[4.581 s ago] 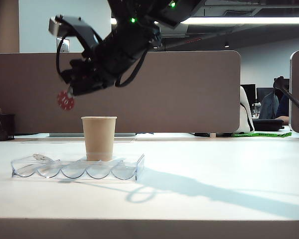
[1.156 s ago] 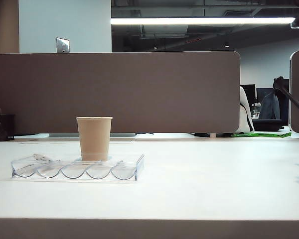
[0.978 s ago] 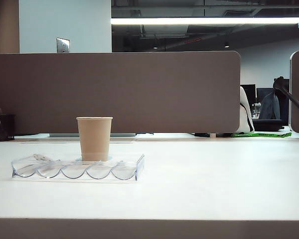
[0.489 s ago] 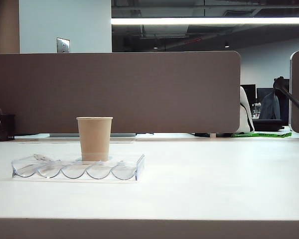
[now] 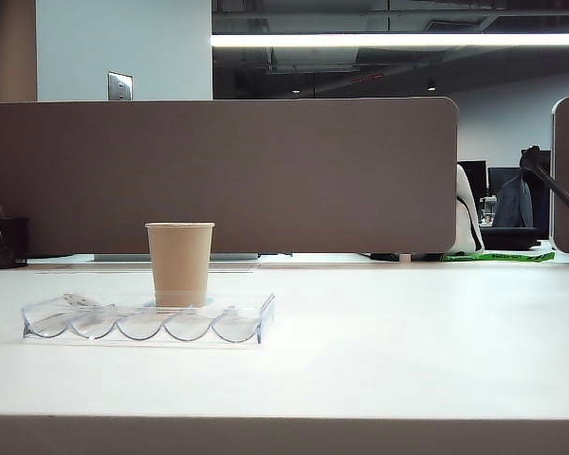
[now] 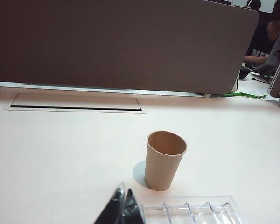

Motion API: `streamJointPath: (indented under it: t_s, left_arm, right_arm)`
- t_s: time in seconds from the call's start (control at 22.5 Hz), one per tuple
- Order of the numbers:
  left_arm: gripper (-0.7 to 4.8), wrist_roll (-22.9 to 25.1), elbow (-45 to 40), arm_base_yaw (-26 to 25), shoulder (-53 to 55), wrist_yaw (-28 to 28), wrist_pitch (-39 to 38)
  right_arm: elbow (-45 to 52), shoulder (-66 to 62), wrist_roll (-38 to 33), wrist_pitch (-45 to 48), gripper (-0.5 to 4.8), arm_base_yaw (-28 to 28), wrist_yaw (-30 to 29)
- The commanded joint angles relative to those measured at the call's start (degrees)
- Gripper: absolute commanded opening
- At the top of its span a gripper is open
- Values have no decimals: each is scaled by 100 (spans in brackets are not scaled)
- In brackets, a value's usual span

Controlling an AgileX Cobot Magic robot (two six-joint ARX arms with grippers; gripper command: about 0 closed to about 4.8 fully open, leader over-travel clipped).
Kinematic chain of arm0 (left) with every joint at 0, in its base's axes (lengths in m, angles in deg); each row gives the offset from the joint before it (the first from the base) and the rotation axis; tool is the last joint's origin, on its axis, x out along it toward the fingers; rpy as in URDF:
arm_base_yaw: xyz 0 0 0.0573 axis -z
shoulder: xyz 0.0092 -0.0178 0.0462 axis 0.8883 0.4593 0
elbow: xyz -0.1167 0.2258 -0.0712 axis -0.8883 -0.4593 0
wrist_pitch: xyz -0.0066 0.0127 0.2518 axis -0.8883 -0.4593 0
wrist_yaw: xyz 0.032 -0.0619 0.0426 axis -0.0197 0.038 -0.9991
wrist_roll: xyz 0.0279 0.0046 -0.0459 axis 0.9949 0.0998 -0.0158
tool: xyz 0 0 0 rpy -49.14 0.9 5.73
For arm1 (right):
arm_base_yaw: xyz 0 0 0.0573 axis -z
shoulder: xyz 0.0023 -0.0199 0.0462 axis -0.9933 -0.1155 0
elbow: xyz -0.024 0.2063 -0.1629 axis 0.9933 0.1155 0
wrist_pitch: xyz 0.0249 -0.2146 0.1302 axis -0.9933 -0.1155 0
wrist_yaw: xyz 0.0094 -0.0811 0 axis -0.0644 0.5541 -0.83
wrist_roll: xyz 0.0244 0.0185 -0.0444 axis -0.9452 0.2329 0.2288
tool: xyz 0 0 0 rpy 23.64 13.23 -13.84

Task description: Pick up the chip with the greater value and put it into the paper cup.

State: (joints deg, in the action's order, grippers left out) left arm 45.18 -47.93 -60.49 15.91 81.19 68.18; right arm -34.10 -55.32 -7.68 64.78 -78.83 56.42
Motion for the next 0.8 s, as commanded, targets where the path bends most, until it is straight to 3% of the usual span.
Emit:
streamJointPath:
  t_s: [0.04, 0.27, 0.8]
  left_arm:
    - [-6, 46, -74, 2, 4, -15, 269]
    - [-6, 313, -234, 2, 4, -20, 562]
    - [-6, 339, -787, 4, 4, -24, 1373]
  right_arm:
    - [125, 372, -39, -142, -6, -35, -129]
    - [337, 898, -42, -162, -6, -35, -129]
    - [951, 1733, -184, -404, -6, -363, -94]
